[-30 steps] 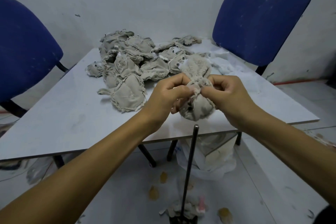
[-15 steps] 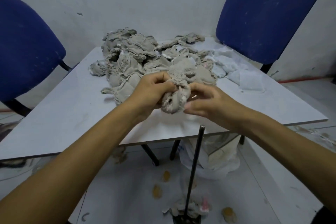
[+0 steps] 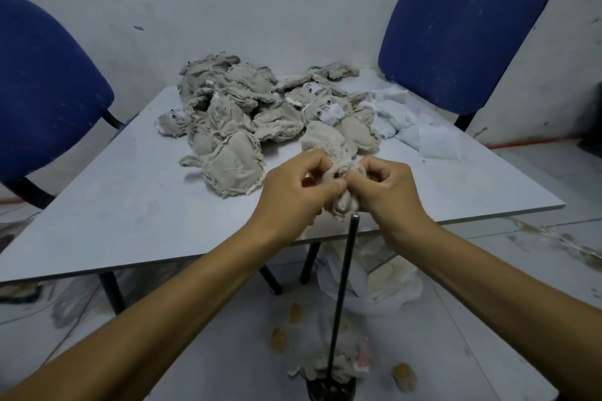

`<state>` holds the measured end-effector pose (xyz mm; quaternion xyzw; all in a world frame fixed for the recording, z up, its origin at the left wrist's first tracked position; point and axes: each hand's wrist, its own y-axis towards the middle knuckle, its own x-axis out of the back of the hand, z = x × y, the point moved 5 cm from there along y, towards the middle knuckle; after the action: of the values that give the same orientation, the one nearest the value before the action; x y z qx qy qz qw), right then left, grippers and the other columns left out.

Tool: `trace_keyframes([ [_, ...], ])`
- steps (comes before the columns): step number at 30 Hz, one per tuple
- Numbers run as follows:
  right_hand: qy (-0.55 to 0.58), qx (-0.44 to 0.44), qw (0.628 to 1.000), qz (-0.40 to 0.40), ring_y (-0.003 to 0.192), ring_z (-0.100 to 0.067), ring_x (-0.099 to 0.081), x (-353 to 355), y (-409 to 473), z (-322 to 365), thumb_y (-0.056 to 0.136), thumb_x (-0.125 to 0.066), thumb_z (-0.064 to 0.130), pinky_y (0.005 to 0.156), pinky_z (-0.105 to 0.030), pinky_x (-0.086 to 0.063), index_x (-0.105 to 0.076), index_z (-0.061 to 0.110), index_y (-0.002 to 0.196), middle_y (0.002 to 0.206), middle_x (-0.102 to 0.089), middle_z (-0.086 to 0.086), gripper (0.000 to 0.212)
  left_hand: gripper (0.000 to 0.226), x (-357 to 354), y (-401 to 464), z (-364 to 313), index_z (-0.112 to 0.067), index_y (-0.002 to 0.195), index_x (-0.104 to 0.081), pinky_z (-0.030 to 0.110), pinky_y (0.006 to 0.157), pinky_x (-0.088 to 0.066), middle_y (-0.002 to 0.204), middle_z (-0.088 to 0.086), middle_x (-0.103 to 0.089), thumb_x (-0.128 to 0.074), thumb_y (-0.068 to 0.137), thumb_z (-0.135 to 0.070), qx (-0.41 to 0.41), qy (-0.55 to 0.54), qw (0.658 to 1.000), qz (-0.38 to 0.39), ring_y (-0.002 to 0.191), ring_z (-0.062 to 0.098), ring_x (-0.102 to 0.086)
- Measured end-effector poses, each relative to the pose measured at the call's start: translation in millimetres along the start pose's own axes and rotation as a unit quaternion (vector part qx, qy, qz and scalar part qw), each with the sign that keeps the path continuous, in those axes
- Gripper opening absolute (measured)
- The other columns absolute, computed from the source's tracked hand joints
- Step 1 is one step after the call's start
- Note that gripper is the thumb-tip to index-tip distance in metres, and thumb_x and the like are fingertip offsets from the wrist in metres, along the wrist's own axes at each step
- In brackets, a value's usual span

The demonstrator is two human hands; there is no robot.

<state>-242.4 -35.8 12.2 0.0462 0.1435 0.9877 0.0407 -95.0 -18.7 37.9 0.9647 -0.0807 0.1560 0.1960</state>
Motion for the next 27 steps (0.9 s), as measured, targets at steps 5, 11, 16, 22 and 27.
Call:
trace_keyframes([
  [5, 0.058, -0.102, 0.989, 0.092, 0.052, -0.012, -0.054, -12.3, -3.6, -10.5, 0.084, -0.067, 0.004, 0.047, -0.023, -0.045, -0.059, 0.008, 0.068, 0.057, -0.053, -0.004, 0.018, 0.025, 7.6, -10.8, 6.7, -0.01, 0.076, -0.059, 0.03, 0.05, -0.05, 0.068, 0.012, -0.062, -0.081, 0.079, -0.021, 0.046, 0.019, 0.999, 0.01, 0.057, 0.019, -0.06],
  [11, 0.089, -0.105, 0.958, 0.252, 0.081, -0.02, -0.067, -5.6, -15.9, 2.0, 0.093, -0.066, 0.024, 0.075, -0.03, -0.058, -0.069, 0.007, 0.082, 0.083, -0.067, -0.015, 0.019, 0.025, 12.0, -3.9, 23.7, -0.012, 0.069, -0.053, 0.02, 0.046, -0.045, 0.059, -0.003, -0.057, -0.071, 0.083, -0.003, 0.182, -0.191, 0.964, 0.022, 0.054, 0.01, -0.055],
  [16, 0.057, -0.073, 0.985, 0.143, 0.069, -0.019, -0.06, -2.1, -17.5, 3.6, 0.089, -0.071, 0.013, 0.064, -0.026, -0.056, -0.061, 0.011, 0.07, 0.067, -0.058, -0.01, 0.021, 0.01, 3.0, -7.5, 21.1, -0.006, 0.081, -0.059, 0.026, 0.052, -0.048, 0.069, 0.007, -0.058, -0.066, 0.088, -0.004, 0.155, -0.122, 0.98, -0.005, 0.064, 0.02, -0.056],
  [22, -0.027, -0.045, 0.997, 0.065, 0.046, -0.006, -0.04, 4.4, -15.7, -2.9, 0.078, -0.071, 0.011, 0.048, -0.022, -0.036, -0.053, 0.017, 0.058, 0.046, -0.043, 0.009, 0.028, 0.026, -0.4, -14.8, 7.6, -0.018, 0.065, -0.064, 0.025, 0.05, -0.046, 0.059, -0.004, -0.058, -0.067, 0.089, -0.009, 0.096, -0.07, 0.992, 0.042, 0.052, 0.012, -0.053],
  [27, -0.106, -0.061, 0.992, 0.014, 0.055, -0.01, -0.043, -4.8, -5.7, -7.9, 0.082, -0.07, 0.019, 0.057, -0.028, -0.034, -0.054, 0.013, 0.061, 0.051, -0.046, 0.006, 0.028, 0.027, -2.1, -8.1, 15.7, -0.015, 0.06, -0.061, 0.023, 0.044, -0.042, 0.052, -0.003, -0.056, -0.066, 0.085, -0.005, 0.137, -0.035, 0.989, -0.04, 0.044, 0.01, -0.051],
])
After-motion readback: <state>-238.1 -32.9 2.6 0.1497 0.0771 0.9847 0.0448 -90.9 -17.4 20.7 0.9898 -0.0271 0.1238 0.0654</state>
